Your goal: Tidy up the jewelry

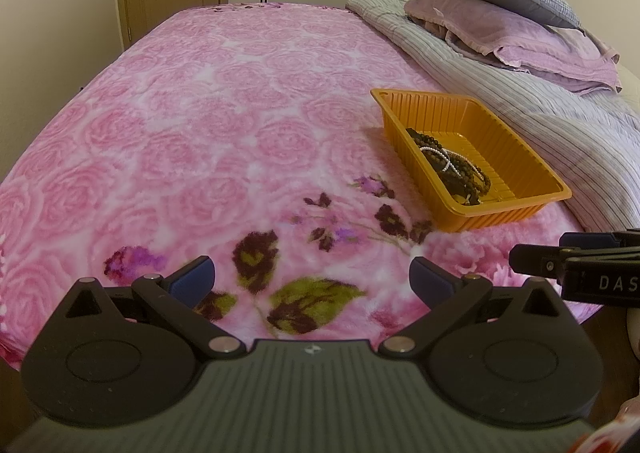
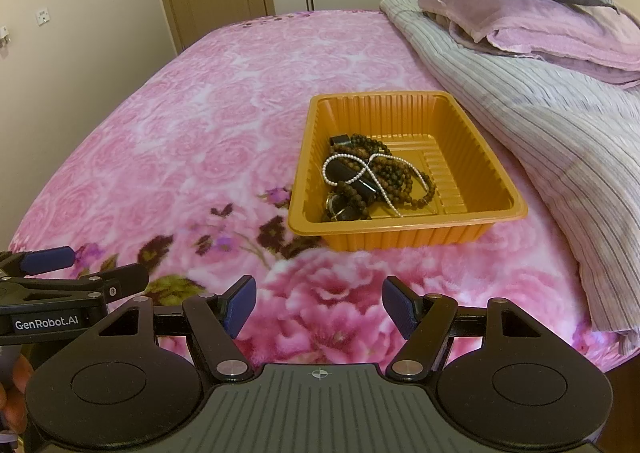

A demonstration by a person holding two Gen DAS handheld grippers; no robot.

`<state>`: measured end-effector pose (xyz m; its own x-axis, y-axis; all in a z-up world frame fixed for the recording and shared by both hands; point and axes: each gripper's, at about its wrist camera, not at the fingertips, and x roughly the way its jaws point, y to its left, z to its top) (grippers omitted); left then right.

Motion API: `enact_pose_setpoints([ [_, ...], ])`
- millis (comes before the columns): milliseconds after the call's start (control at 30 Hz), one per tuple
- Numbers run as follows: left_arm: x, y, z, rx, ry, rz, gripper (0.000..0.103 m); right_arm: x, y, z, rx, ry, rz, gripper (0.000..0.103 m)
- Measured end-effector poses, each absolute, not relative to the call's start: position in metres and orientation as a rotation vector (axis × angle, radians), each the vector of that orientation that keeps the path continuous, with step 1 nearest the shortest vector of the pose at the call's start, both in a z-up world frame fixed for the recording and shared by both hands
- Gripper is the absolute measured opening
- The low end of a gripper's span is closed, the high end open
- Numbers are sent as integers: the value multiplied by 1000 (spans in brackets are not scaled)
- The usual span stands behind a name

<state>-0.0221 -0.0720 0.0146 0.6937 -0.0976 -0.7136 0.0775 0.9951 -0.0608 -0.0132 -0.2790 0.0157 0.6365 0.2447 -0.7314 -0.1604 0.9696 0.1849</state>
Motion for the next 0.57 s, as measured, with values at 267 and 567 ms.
enact_pose_setpoints([
  [267,-22,-72,14,-27,799,-97,103,-13,-279,16,106,850,232,70],
  [567,-20,-74,17,-42,785,-110,103,-11,-279,18,106,848,234,70],
])
